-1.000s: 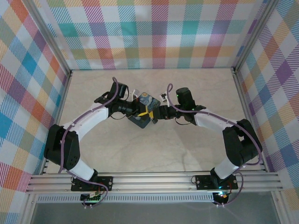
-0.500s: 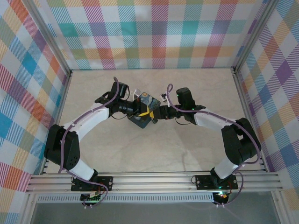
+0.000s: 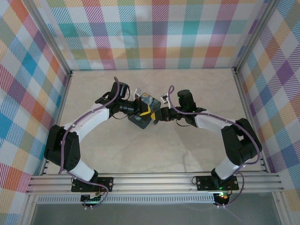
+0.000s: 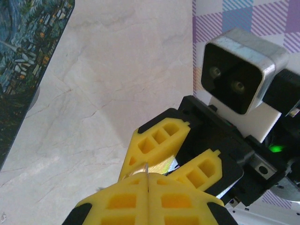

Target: Unlock a padlock with a key

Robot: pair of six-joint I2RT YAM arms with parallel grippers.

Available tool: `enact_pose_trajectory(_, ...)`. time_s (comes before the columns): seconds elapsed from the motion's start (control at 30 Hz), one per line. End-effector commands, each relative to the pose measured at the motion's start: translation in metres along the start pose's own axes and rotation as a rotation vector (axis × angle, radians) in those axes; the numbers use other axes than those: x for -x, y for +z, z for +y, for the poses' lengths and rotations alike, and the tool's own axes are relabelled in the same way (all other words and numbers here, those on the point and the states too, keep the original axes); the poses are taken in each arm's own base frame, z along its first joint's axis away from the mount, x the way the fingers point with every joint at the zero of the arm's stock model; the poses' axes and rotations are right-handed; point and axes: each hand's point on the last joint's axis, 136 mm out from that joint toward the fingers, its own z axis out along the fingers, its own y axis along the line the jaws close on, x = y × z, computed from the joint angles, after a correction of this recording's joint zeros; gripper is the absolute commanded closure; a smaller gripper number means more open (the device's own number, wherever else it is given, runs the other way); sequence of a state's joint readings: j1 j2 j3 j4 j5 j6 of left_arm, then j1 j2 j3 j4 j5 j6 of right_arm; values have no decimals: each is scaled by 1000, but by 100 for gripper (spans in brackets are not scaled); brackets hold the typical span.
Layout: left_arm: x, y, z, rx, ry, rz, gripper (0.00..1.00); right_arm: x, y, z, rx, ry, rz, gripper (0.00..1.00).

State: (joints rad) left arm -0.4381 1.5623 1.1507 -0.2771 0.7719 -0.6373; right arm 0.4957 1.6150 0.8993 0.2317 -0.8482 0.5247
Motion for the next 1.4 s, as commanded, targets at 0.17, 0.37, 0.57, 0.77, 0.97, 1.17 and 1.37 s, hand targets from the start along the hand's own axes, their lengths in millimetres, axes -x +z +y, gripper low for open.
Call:
enact_pose_trajectory(0.17, -3, 2, -7, -48, 20, 8, 100, 1, -13, 3, 29, -4, -32, 68)
enact_pose_trajectory(0.37, -6, -1, -9, -53, 27, 7, 100, 5, -22, 0, 23, 0, -54, 60)
enact_pose_trajectory(0.57, -8, -2, -8, -53, 27, 8, 100, 9, -26, 10, 50, -19, -64, 55)
enact_pose_trajectory(0.77, -8, -5, -13, -63, 37, -1, 100, 13, -22, 7, 63, -2, -59, 54)
enact_pose_trajectory(0.97, -9, -7, -16, -69, 42, 4, 100, 11, -19, 6, 85, 11, -47, 57)
enact_pose_trajectory(1.17, -7, -4, -17, -83, 38, 9, 100, 12, -17, 12, 107, 1, -48, 62)
enact_pose_trajectory(1.37, -5, -4, -20, -88, 44, 9, 100, 9, -17, 15, 135, -5, -40, 67)
